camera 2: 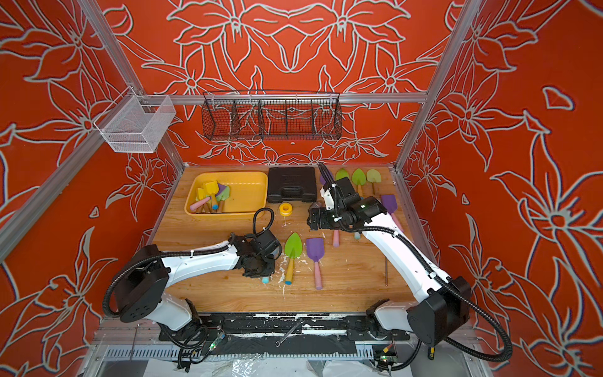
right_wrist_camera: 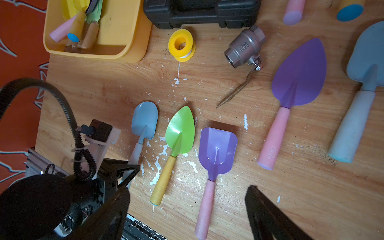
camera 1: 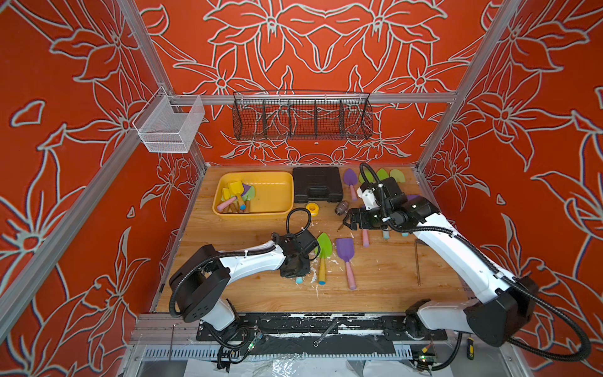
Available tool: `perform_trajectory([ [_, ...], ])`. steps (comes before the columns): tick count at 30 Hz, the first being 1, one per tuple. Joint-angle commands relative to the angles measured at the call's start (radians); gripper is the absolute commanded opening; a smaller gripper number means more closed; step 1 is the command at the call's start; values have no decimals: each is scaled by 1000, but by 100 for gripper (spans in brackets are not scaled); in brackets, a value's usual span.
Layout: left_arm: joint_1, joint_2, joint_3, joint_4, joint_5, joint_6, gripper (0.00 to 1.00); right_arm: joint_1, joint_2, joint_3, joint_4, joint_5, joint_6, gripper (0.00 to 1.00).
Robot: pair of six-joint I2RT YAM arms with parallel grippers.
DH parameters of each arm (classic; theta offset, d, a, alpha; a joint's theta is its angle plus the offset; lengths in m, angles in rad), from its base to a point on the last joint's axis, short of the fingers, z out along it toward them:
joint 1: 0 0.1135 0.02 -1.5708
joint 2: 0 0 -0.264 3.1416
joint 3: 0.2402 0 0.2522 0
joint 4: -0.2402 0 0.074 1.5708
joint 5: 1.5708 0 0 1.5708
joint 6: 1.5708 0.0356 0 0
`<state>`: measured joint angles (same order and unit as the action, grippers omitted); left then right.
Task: Take the shovel out of the storage box
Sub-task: Place the shovel at the center of the board.
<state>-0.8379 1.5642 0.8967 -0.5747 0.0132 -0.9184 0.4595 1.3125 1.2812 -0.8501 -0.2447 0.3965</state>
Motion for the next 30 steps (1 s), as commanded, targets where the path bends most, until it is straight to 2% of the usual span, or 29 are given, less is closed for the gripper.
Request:
perform_trajectory([
  [1,-3,47,17,-7,9,-14,17,-9,-28,-12,-12,-2,-10,89],
  [6,-3,62,0,-2,7,-19,32,-11,-36,-14,-28,-4,-14,89],
  [17,-3,56,18,-49,-19,-13,46,-17,-44,-31,-17,-11,2,89],
  [22,-3,4,22,-93,-33,-25,59,-19,-42,-27,-17,-11,2,89],
  [27,2,-96,156,-283,-85,-51,76,-22,-45,-8,-35,-11,-4,90],
  [30,65,-141,298,-402,-92,1,82,-21,-53,-4,-41,-15,-7,90],
])
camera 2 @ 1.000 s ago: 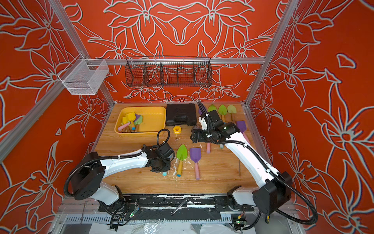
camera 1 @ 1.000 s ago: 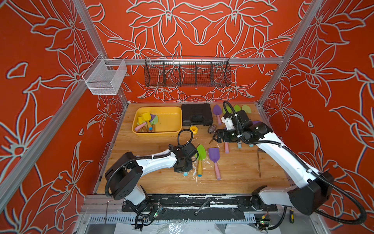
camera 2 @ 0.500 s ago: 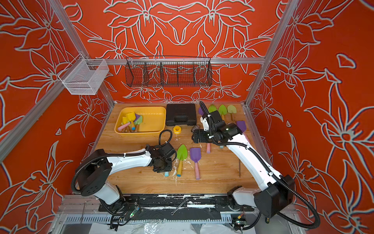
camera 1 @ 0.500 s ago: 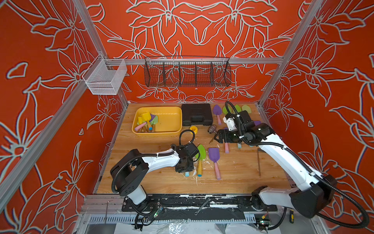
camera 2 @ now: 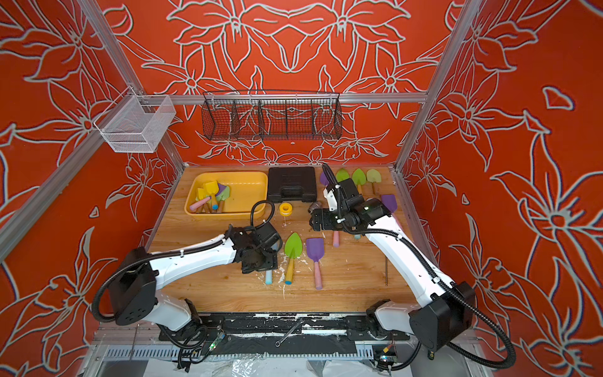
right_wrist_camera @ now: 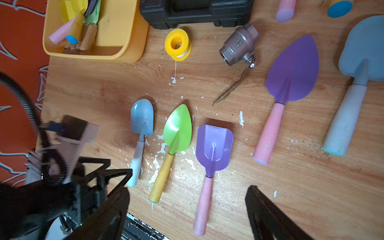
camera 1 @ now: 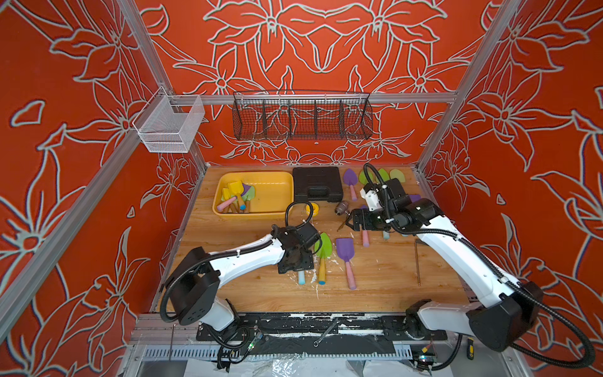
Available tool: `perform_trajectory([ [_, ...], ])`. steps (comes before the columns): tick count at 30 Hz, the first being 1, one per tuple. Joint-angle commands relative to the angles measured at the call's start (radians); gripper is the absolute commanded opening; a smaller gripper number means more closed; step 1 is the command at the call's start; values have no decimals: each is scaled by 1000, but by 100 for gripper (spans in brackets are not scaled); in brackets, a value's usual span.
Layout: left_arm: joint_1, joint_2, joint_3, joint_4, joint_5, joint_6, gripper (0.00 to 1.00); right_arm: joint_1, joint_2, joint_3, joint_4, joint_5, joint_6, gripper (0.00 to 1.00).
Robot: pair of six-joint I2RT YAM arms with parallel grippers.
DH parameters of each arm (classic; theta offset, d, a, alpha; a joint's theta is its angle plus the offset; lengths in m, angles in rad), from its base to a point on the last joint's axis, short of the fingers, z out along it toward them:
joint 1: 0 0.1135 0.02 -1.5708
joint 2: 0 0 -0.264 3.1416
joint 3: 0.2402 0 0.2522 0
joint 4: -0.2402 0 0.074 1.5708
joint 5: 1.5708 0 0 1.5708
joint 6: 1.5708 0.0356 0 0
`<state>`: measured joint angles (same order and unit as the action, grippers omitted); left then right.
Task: Take the shovel out of the storage box
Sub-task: Place the shovel at the center of the board, then pick up the shovel from the storage box.
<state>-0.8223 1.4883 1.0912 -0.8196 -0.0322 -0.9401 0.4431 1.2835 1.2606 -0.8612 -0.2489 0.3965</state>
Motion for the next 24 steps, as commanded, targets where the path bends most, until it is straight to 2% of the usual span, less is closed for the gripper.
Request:
perform_trajectory([
  [1,100,-70,149,-192,-22,60,82,-4,-26,17,-31,-10,-7,90],
  [5,307,-47,335,-319,11,262,82,-4,-28,7,-22,-18,-2,90],
  [8,456,0,416,-357,5,390,80,-4,-18,3,-14,-23,1,90],
  [13,681,108,480,-332,10,499,72,-4,0,11,0,-39,5,90],
  [19,849,271,575,-258,11,539,71,-4,28,32,29,-112,-4,90],
  [24,911,444,717,-251,16,566,70,-4,55,36,68,-183,24,90],
])
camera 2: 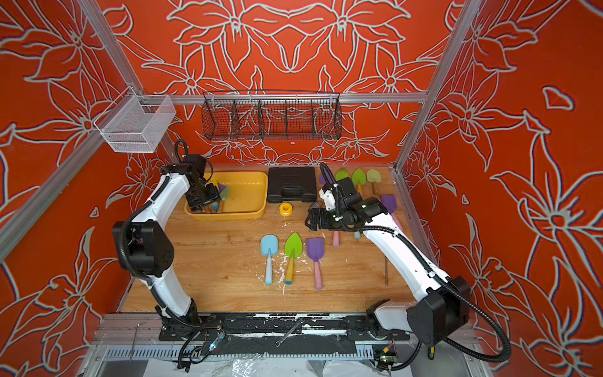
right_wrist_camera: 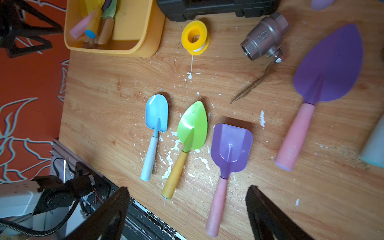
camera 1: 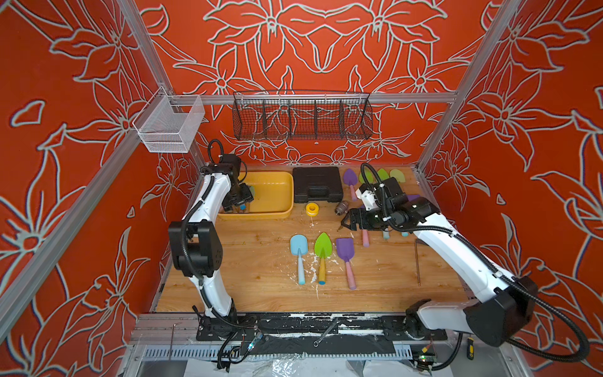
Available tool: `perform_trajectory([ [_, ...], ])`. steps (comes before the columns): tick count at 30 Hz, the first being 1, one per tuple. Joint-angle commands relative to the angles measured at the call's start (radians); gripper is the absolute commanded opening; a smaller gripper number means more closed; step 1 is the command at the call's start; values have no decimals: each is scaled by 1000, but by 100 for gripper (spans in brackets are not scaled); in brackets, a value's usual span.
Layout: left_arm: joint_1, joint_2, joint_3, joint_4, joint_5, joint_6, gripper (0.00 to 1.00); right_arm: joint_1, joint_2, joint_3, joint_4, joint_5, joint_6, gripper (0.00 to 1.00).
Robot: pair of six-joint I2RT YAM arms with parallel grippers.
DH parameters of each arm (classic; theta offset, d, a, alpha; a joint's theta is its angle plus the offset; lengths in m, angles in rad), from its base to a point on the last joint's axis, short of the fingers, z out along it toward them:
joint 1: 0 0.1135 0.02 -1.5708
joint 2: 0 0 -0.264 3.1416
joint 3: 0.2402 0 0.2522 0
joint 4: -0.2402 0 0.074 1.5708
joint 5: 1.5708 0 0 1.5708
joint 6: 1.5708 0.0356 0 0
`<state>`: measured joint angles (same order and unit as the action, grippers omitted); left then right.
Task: Take the shovel out of the storage box
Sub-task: Pick up the shovel from the storage box.
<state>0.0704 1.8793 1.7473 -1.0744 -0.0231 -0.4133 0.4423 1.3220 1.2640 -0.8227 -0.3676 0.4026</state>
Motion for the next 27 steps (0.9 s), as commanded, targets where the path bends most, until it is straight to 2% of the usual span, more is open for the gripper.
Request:
perform_trajectory([
  [1,29,88,88,2,10,40,70,-4,23,31,38,-78,24,90],
  [3,48,149,139,-8,23,37,69,-2,33,32,52,-104,32,97],
  [11,68,343,283,1,78,19,66,39,81,75,91,-131,48,97],
  [15,68,390,300,29,129,14,62,56,102,105,101,-123,41,98],
  [19,68,397,284,50,144,13,48,57,125,135,87,-114,24,97],
  [22,69,401,273,33,118,19,44,58,138,151,82,-114,12,97],
  [27,69,379,239,44,100,33,29,57,159,182,65,-110,-10,97],
])
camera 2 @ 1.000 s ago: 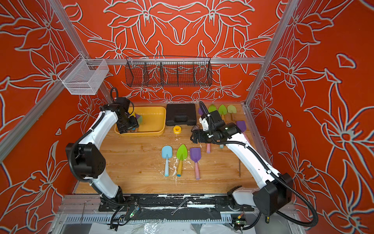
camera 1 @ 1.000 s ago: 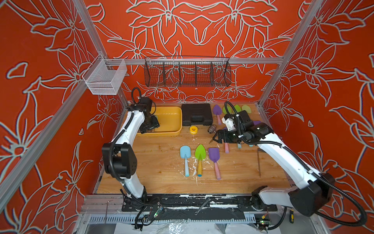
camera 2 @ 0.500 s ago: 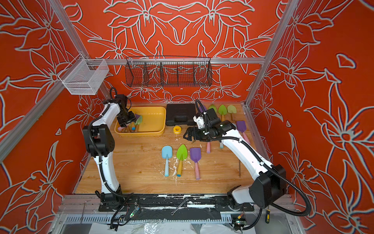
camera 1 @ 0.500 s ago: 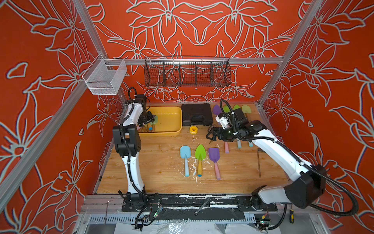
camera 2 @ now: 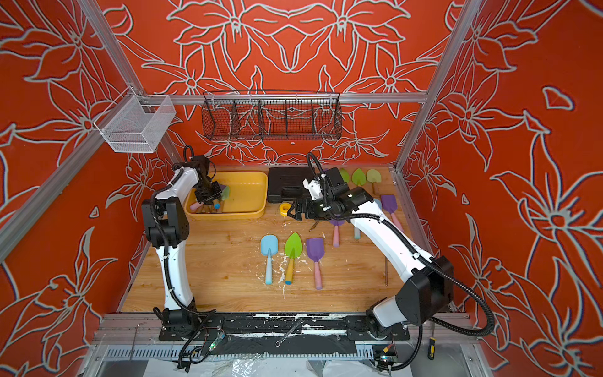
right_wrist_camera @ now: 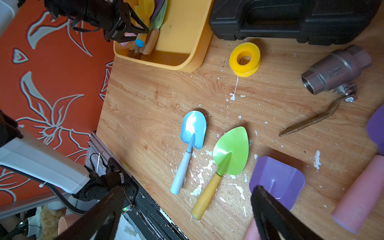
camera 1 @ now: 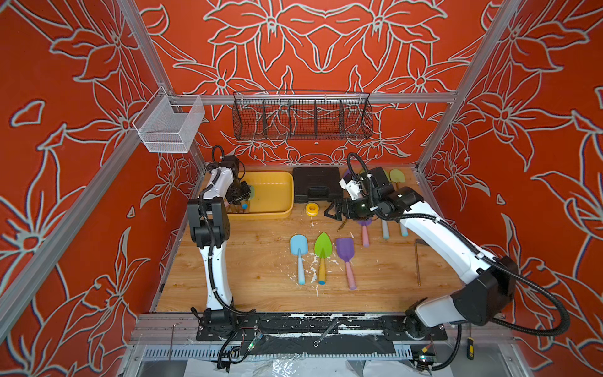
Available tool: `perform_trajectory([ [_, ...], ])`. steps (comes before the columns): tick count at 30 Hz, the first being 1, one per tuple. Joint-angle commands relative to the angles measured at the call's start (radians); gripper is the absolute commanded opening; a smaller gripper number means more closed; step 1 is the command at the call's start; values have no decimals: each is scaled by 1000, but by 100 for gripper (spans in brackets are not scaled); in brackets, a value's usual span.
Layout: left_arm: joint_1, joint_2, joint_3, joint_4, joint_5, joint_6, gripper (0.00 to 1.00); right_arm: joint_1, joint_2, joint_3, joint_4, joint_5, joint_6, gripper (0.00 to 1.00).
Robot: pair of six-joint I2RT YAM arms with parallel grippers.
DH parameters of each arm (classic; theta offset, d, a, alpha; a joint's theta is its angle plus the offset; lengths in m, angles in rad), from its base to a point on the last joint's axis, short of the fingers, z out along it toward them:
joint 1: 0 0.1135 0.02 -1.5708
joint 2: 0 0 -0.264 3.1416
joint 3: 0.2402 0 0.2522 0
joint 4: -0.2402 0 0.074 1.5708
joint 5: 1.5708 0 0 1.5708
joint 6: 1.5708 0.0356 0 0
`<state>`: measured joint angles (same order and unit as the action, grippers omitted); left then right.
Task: Take the shovel out of the storage box
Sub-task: Pick up the shovel from the storage box.
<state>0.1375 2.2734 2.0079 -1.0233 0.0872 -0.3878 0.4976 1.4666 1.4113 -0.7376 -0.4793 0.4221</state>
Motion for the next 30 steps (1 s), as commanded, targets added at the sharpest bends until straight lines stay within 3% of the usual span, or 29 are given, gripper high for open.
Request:
perform_trajectory([
  [1,3,-20,-19,-10,-8,12,25,0,20,43,-27,4,-35,98],
  [7,3,-86,-31,-24,-21,60,6,-5,31,79,-53,25,-58,97],
  [15,-65,-362,-199,-11,-44,181,0,-26,23,90,-86,49,-91,98],
  [21,-228,-660,-461,10,-71,209,0,-49,18,93,-87,51,-114,97],
  [30,-442,-1158,-928,114,-68,25,0,-77,26,103,-84,33,-140,97],
])
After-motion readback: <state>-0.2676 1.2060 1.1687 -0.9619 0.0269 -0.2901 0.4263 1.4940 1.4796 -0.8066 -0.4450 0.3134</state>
